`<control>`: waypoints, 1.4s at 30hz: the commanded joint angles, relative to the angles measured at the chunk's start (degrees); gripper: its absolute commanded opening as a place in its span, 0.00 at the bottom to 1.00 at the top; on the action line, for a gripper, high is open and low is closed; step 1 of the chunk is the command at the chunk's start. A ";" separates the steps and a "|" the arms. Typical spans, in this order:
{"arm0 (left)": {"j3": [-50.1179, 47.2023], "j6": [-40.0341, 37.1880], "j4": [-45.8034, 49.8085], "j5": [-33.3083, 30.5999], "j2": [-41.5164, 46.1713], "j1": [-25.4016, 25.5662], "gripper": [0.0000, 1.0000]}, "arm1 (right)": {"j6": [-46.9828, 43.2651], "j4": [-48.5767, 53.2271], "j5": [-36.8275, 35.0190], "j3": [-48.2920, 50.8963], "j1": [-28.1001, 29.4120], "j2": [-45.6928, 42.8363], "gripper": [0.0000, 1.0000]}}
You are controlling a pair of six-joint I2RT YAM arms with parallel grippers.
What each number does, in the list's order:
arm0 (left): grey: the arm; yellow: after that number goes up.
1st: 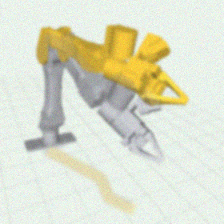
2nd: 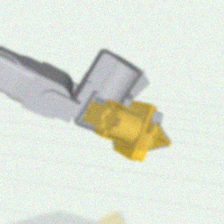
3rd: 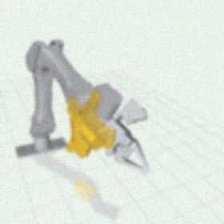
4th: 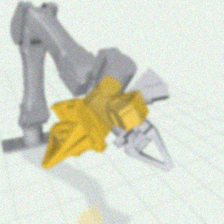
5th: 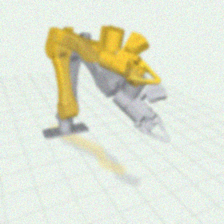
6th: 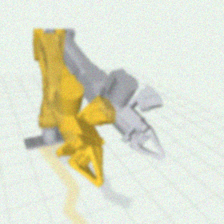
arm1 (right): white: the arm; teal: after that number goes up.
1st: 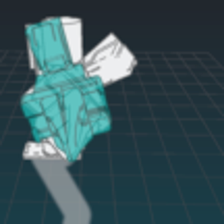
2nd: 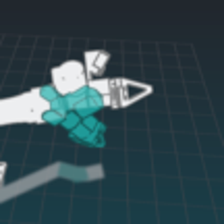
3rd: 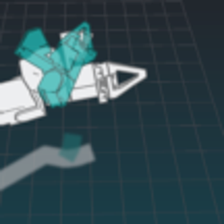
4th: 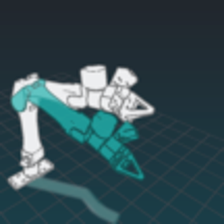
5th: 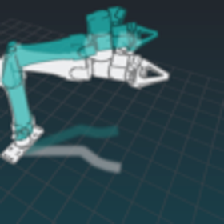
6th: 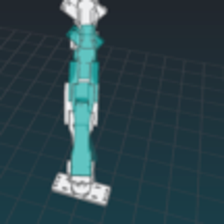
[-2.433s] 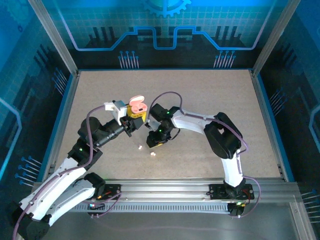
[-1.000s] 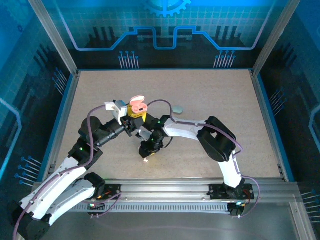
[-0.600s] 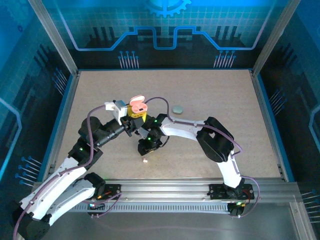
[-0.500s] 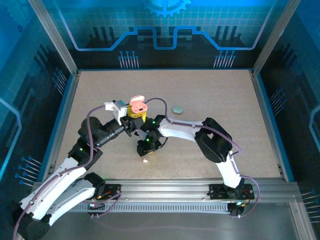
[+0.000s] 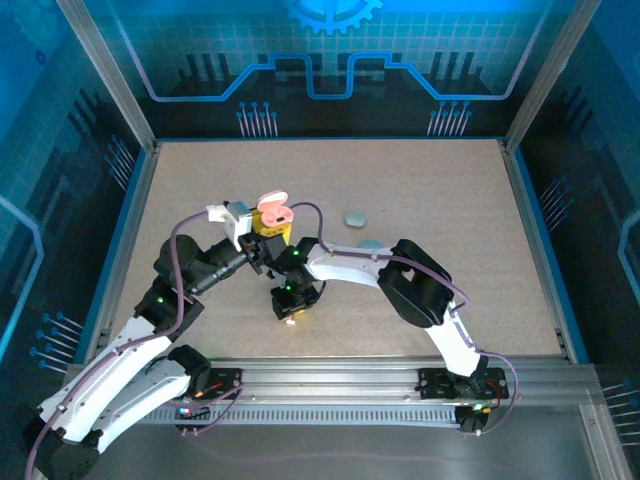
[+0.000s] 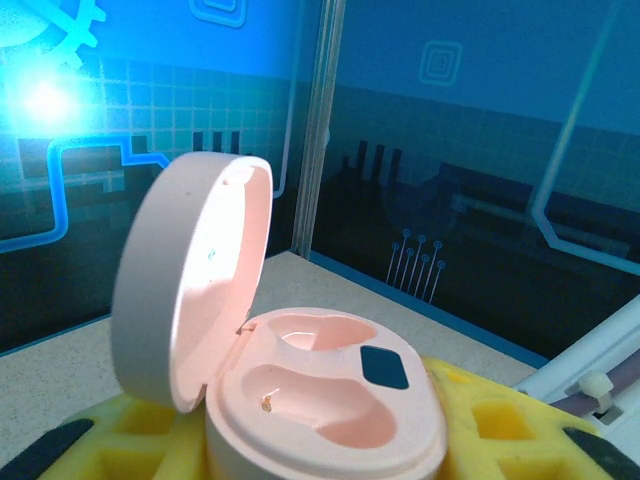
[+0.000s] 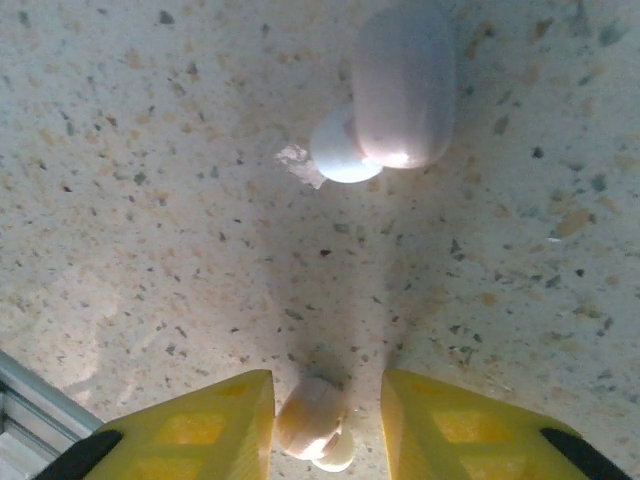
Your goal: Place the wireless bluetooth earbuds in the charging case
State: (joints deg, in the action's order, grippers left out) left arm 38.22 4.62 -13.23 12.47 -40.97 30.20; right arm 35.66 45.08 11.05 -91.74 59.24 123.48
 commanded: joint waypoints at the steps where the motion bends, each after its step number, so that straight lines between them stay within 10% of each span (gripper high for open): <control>1: 1.27 0.82 -0.37 0.98 0.89 -0.25 0.32 | 0.83 2.93 -1.08 -2.03 0.90 1.98 0.33; 42: 1.86 1.08 -0.04 0.89 0.30 -0.29 0.32 | -1.34 8.51 -6.50 -2.17 1.32 0.03 0.21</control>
State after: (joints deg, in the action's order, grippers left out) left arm 38.22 4.62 -13.10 12.45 -40.88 30.20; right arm 34.94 51.03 6.39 -95.57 61.06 125.47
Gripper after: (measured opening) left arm 0.392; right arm 0.213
